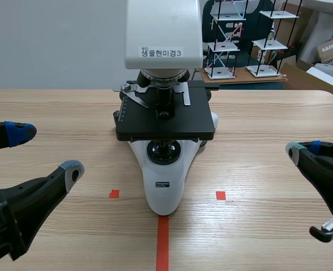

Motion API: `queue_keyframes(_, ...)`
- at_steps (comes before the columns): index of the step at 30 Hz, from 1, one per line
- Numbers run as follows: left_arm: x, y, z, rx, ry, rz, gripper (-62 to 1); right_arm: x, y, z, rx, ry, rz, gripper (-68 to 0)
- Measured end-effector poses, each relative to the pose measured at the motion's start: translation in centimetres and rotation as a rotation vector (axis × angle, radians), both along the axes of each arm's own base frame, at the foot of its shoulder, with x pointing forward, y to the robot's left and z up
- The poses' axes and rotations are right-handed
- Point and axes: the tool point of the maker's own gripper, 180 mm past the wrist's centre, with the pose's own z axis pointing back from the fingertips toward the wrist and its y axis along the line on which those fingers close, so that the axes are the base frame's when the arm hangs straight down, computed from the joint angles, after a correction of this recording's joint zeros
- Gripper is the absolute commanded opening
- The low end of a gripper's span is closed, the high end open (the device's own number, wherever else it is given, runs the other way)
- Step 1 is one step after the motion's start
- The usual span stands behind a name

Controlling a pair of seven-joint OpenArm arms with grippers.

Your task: Point at the coarse focus knob

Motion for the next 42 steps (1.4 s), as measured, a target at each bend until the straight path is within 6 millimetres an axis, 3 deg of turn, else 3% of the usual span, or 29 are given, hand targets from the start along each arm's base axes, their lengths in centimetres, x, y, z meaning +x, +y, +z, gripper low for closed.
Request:
queue_keyframes(7,0.0,0.0,0.0,0.000,0.000,0.000,-2.8,0.6,0.1,1.1,0.015,-0.049,0.003,-67.7)
queue_keyframes(14,0.0,0.0,0.0,0.001,0.000,0.000,-2.8,4.1,-0.5,3.1,-0.036,-0.112,-0.026,-67.6)
queue_keyframes(26,0.0,0.0,0.0,0.001,0.000,0.000,-2.8,11.0,-1.3,10.9,-0.037,-0.251,-0.081,-67.6)
queue_keyframes(31,0.0,0.0,0.0,0.001,0.000,0.000,-2.8,12.8,0.6,12.8,-0.059,-0.265,-0.039,-67.6)
queue_keyframes(35,0.0,0.0,0.0,0.001,0.000,0.000,-2.8,14.7,1.9,12.1,-0.064,-0.225,-0.001,-67.6)
queue_keyframes(42,0.0,0.0,0.0,0.001,0.000,0.000,-2.8,18.8,0.8,8.2,-0.043,-0.090,-0.030,-67.6)
